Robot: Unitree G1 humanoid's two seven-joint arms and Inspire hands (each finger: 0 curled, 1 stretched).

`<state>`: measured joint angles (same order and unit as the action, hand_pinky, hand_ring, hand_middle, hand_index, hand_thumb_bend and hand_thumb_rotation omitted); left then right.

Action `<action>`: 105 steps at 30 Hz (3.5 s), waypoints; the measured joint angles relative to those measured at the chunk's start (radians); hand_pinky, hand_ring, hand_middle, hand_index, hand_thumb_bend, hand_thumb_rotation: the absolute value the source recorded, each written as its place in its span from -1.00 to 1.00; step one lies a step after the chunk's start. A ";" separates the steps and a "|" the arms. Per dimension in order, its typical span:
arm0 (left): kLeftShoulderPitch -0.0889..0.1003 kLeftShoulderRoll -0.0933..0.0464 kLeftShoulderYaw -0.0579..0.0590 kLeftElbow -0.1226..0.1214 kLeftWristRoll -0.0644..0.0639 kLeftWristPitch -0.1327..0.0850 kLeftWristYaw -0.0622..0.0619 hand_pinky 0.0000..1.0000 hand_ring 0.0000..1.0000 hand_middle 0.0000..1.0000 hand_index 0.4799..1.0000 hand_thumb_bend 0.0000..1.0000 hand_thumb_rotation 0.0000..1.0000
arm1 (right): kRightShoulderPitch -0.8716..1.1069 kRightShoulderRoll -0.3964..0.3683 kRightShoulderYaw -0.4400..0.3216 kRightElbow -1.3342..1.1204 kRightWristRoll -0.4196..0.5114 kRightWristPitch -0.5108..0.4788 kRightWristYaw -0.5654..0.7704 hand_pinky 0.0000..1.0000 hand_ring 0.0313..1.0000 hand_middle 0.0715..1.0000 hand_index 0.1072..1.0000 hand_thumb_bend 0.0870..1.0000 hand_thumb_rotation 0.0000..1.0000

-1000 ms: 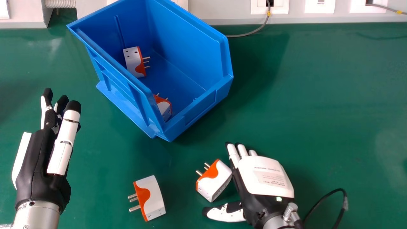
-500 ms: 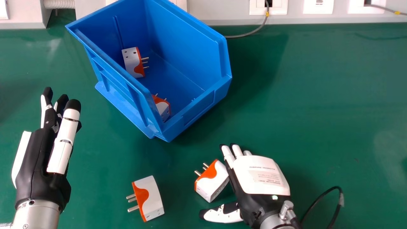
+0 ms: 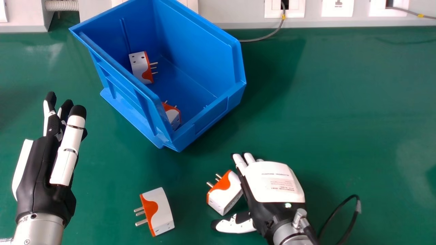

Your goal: Pick all objects and put in blue box

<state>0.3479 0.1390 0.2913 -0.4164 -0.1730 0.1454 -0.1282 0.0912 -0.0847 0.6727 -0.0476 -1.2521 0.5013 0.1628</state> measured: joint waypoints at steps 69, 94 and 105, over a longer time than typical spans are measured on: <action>-0.018 0.000 -0.009 -0.005 0.005 0.024 0.001 0.91 1.00 1.00 1.00 -0.21 0.64 | -0.118 -0.004 0.076 0.048 -0.009 -0.012 0.068 0.63 0.75 0.81 0.67 -0.09 -0.08; -0.012 0.000 -0.009 -0.009 0.006 0.029 0.000 0.91 1.00 1.00 1.00 -0.20 0.64 | -0.202 0.019 0.006 0.129 0.222 -0.148 -0.065 -0.44 -0.34 -0.12 -0.02 -0.03 -0.89; -0.011 0.002 -0.008 -0.010 0.006 0.029 -0.001 0.93 1.00 1.00 1.00 -0.18 0.65 | -0.217 0.017 -0.023 0.168 0.312 -0.198 -0.109 -0.60 -0.53 -0.27 -0.09 -0.05 -0.97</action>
<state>0.3370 0.1410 0.2830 -0.4265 -0.1666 0.1748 -0.1294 -0.1261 -0.0680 0.6492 0.1208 -0.9401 0.3028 0.0533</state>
